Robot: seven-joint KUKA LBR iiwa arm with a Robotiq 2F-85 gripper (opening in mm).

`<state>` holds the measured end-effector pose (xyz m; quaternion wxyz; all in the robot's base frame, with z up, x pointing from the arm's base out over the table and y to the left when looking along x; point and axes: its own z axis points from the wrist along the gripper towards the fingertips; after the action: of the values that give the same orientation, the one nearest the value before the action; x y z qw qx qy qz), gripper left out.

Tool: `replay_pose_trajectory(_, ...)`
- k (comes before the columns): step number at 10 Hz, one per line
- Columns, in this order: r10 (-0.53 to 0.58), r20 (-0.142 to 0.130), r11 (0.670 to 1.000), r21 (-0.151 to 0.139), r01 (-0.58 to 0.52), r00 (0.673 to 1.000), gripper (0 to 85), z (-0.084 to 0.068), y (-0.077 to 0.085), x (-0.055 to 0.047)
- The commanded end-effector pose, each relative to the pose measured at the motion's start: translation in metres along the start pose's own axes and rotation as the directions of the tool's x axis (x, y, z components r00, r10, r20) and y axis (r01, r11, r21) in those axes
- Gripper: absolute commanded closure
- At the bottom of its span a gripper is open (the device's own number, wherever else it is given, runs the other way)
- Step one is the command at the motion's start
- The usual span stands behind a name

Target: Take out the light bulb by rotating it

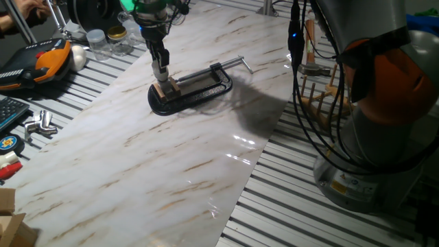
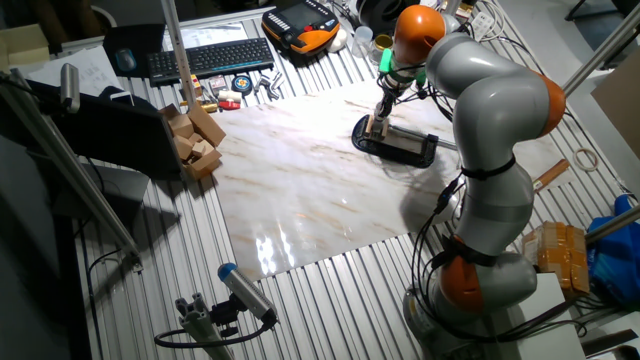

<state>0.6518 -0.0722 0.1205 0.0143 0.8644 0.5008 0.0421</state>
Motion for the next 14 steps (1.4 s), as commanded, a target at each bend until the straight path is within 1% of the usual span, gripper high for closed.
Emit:
replay_pose_trajectory(1, -0.066, -0.008, 0.998, -0.004, 0.066, 0.998, 85.0, 0.0001, -0.0002, 0.0001)
replay_pose_trajectory(4, -0.144, -0.02, 0.99, -0.006, 0.144, 0.989, 85.0, 0.0004, -0.0006, 0.0006)
replay_pose_trajectory(8, -0.187, -0.037, 0.982, 0.012, 0.188, 0.982, 85.0, 0.0003, -0.0009, 0.0016)
replay_pose_trajectory(11, -0.219, -0.038, 0.976, 0.014, 0.219, 0.975, 85.0, -0.0008, -0.001, 0.0027)
replay_pose_trajectory(14, -0.263, -0.042, 0.964, 0.026, 0.264, 0.964, 85.0, -0.0008, -0.0013, 0.0033)
